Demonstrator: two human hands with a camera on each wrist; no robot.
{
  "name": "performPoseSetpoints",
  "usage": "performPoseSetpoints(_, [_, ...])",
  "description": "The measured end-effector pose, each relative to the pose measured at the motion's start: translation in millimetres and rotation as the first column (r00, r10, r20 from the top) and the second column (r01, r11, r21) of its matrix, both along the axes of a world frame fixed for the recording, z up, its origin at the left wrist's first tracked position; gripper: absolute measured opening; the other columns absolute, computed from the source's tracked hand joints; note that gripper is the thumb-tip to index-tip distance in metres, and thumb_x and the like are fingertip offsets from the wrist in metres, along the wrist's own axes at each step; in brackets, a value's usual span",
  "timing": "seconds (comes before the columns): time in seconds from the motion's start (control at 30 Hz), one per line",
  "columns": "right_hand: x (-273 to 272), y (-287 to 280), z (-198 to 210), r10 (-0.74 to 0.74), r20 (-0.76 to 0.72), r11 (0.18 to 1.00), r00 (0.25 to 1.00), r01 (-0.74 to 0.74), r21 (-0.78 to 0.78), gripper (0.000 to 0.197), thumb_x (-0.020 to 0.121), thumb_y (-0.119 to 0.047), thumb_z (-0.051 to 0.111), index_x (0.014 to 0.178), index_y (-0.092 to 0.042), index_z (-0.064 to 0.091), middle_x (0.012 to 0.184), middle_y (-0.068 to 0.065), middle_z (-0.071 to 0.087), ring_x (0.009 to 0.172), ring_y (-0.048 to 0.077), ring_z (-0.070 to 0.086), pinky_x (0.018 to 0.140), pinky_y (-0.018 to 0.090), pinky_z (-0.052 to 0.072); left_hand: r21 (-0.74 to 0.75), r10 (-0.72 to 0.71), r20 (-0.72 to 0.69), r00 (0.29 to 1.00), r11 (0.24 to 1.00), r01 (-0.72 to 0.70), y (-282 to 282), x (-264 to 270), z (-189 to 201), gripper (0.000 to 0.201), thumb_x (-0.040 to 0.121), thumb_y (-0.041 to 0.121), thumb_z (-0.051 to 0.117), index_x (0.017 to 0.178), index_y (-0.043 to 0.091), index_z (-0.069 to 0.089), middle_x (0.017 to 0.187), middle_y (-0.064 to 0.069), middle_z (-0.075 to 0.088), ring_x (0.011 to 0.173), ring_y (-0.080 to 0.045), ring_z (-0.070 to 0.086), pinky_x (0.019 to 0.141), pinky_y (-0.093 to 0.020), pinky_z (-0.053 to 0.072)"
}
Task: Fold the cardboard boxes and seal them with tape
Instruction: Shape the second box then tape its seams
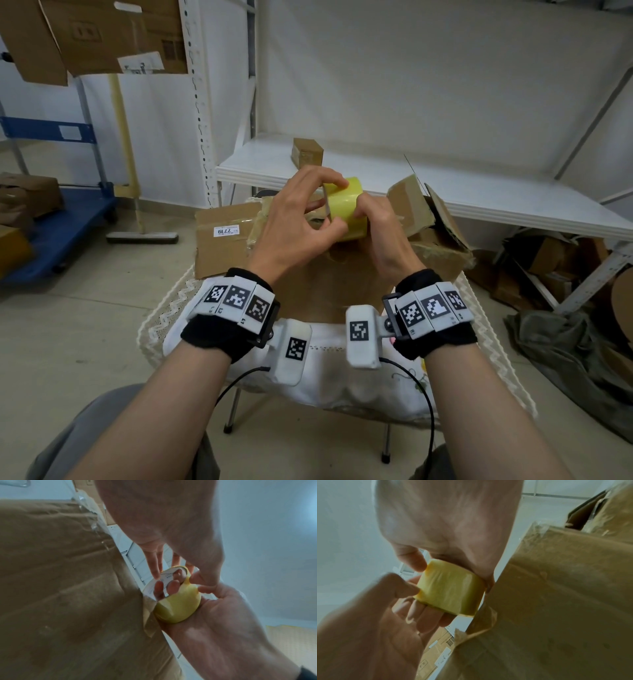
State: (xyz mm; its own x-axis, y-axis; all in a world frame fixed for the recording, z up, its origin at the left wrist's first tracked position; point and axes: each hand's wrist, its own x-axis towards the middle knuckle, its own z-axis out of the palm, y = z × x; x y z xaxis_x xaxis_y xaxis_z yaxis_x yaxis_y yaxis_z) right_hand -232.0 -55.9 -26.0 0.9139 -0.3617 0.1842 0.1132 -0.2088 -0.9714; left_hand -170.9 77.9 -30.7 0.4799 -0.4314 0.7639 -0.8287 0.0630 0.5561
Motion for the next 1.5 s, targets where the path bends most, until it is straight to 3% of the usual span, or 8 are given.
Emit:
performPoseSetpoints(0.07, [4.8, -7.3, -8.6, 0.022, -0.021, 1.000, 1.000, -0.022, -0.007, 0.069, 0.071, -0.054, 0.054, 0.112, 0.002, 0.053, 0.122, 0.018, 0.057, 0.116, 0.046, 0.048, 0.105, 0.071, 0.038, -0.027, -0.001, -0.057, 0.998, 1.000, 0.000, -0.1, -0.1, 0.5, 0.040, 0.074, 0.008, 0.063, 0.114, 0.013, 0.062, 0.120, -0.001, 0.057, 0.115, -0.009, 0.055, 0.087, -0.017, 0.054])
performPoseSetpoints(0.23, [-6.9, 4.5, 3.7, 0.004, -0.002, 1.000, 1.000, -0.004, 0.000, 0.043, 0.064, -0.050, 0.051, 0.085, -0.014, 0.044, 0.099, 0.010, 0.048, 0.095, 0.033, 0.042, 0.087, 0.051, 0.038, -0.022, 0.018, -0.140, 0.990, 1.000, -0.021, 0.7, 3.7, 0.6, 0.037, 0.072, 0.017, 0.057, 0.108, 0.022, 0.062, 0.118, 0.005, 0.055, 0.113, -0.006, 0.054, 0.078, -0.013, 0.052])
performPoseSetpoints(0.33, [-9.5, 4.7, 2.2, 0.011, -0.006, 1.000, 1.000, -0.011, -0.004, 0.040, 0.065, -0.051, 0.051, 0.081, -0.015, 0.045, 0.096, 0.010, 0.049, 0.095, 0.033, 0.043, 0.090, 0.055, 0.040, 0.065, 0.054, -0.098, 0.994, 0.997, -0.048, 3.9, 9.2, 1.2, 0.048, 0.072, 0.031, 0.054, 0.119, 0.027, 0.059, 0.121, 0.008, 0.051, 0.111, -0.005, 0.052, 0.076, -0.013, 0.047])
performPoseSetpoints(0.53, [-12.9, 3.9, 5.8, 0.040, 0.008, 0.998, 0.999, -0.040, -0.057, 0.038, 0.065, -0.053, 0.051, 0.075, -0.017, 0.045, 0.091, 0.004, 0.048, 0.092, 0.029, 0.042, 0.085, 0.049, 0.035, 0.275, 0.085, -0.090, 0.992, 0.960, -0.057, 11.7, 16.7, -2.8, 0.076, 0.071, 0.059, 0.052, 0.140, 0.028, 0.053, 0.125, 0.009, 0.052, 0.114, -0.006, 0.042, 0.096, -0.029, 0.038])
performPoseSetpoints(0.77, [-15.9, 6.8, 12.1, 0.007, 0.026, 0.998, 1.000, -0.006, -0.057, 0.038, 0.065, -0.057, 0.048, 0.080, -0.023, 0.048, 0.101, 0.003, 0.049, 0.102, 0.027, 0.045, 0.099, 0.055, 0.038, 0.158, 0.074, 0.039, 0.997, 0.984, -0.079, 15.8, 17.3, 3.1, 0.048, 0.088, 0.042, 0.068, 0.132, 0.024, 0.065, 0.125, 0.006, 0.062, 0.118, -0.011, 0.056, 0.102, -0.043, 0.046])
performPoseSetpoints(1.0, [-14.3, 0.5, 7.3, 0.000, 0.027, 0.998, 1.000, 0.002, -0.061, 0.028, 0.071, -0.052, 0.050, 0.079, -0.025, 0.047, 0.097, -0.004, 0.048, 0.100, 0.023, 0.044, 0.097, 0.056, 0.038, 0.122, 0.035, -0.024, 0.999, 0.992, -0.032, 17.0, 13.8, 7.5, 0.052, 0.080, 0.039, 0.075, 0.128, 0.019, 0.068, 0.117, 0.003, 0.059, 0.114, -0.011, 0.057, 0.095, -0.031, 0.053])
performPoseSetpoints(1.37, [-17.9, 5.1, 8.9, 0.003, 0.060, 0.992, 0.998, 0.004, -0.127, 0.021, 0.077, -0.042, 0.043, 0.076, -0.020, 0.046, 0.096, -0.004, 0.046, 0.092, 0.014, 0.043, 0.087, 0.038, 0.035, 0.125, 0.036, -0.086, 0.996, 0.992, -0.025, 22.1, 13.5, 13.2, 0.051, 0.071, 0.037, 0.088, 0.113, 0.015, 0.069, 0.111, 0.006, 0.064, 0.104, -0.006, 0.063, 0.091, -0.026, 0.055])
performPoseSetpoints(1.5, [-20.5, 7.8, 13.8, 0.184, 0.166, 0.964, 0.969, -0.144, -0.224, 0.035, 0.094, -0.019, 0.042, 0.063, -0.010, 0.057, 0.060, -0.006, 0.065, 0.056, 0.019, 0.052, 0.065, 0.016, 0.045, 0.189, 0.017, -0.127, 0.992, 0.982, 0.008, 23.5, 15.0, 15.3, 0.054, 0.072, 0.041, 0.087, 0.112, 0.016, 0.062, 0.112, 0.005, 0.061, 0.102, -0.007, 0.061, 0.090, -0.024, 0.053])
